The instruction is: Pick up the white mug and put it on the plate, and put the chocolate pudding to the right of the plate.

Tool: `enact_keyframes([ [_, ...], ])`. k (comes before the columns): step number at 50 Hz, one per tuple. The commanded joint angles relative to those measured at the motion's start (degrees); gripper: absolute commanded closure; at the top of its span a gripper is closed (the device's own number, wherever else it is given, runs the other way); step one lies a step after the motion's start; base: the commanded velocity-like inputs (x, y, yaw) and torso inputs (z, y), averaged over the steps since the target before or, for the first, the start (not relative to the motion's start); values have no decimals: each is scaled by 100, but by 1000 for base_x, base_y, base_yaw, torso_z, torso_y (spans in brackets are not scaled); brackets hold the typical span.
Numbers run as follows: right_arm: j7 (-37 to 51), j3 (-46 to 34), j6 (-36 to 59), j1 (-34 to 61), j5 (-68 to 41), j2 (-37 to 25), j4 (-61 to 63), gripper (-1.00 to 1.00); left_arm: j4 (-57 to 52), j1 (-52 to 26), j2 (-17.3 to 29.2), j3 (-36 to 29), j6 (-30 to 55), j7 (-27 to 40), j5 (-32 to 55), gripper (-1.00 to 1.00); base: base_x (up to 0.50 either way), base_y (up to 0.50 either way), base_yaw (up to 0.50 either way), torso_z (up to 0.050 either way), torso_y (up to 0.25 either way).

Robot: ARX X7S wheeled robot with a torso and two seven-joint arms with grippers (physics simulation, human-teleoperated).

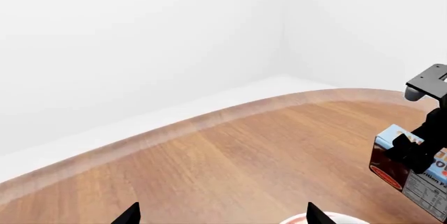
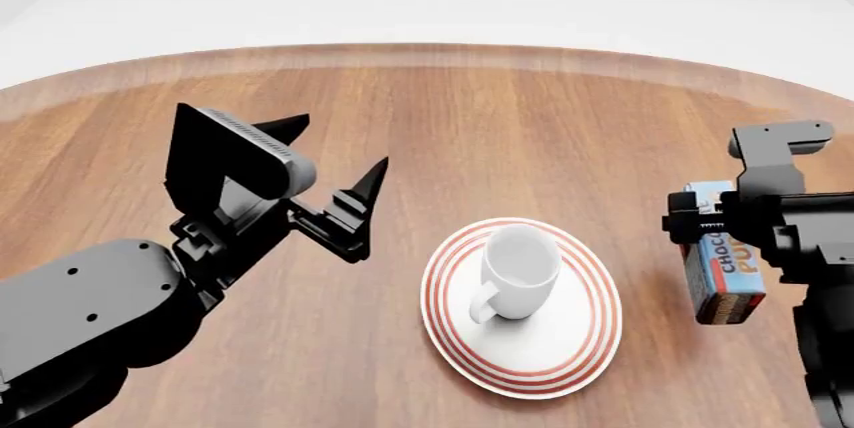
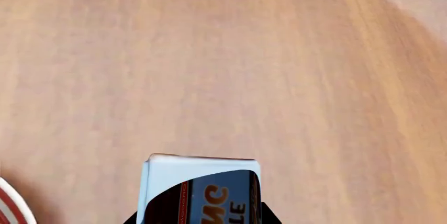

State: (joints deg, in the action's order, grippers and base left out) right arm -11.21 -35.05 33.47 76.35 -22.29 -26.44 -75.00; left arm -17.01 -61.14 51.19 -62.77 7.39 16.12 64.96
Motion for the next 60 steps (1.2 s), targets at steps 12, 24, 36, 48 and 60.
enact_keyframes([
  [12, -233, 1798, -116, -290, 1487, 192, 4, 100, 35, -9, -139, 115, 107, -114, -163, -100, 0, 0, 0, 0, 0],
  [24, -209, 2135, -139, -357, 1900, 160, 4, -100, 36, 8, -151, 116, 117, -107, -166, -100, 0, 0, 0, 0, 0],
  [36, -349, 2138, -180, -236, 2141, 166, 5, -100, 50, 19, -154, 128, 109, -124, -179, -100, 0, 0, 0, 0, 0],
  [48, -464, 1936, -247, 60, 2313, 31, 17, -100, 14, 13, -164, 131, 131, -111, -191, -100, 0, 0, 0, 0, 0],
  [60, -706, 2058, 1397, -695, 2184, -487, 2968, -100, -30, 2, -136, 157, 145, -94, -176, -100, 0, 0, 0, 0, 0],
])
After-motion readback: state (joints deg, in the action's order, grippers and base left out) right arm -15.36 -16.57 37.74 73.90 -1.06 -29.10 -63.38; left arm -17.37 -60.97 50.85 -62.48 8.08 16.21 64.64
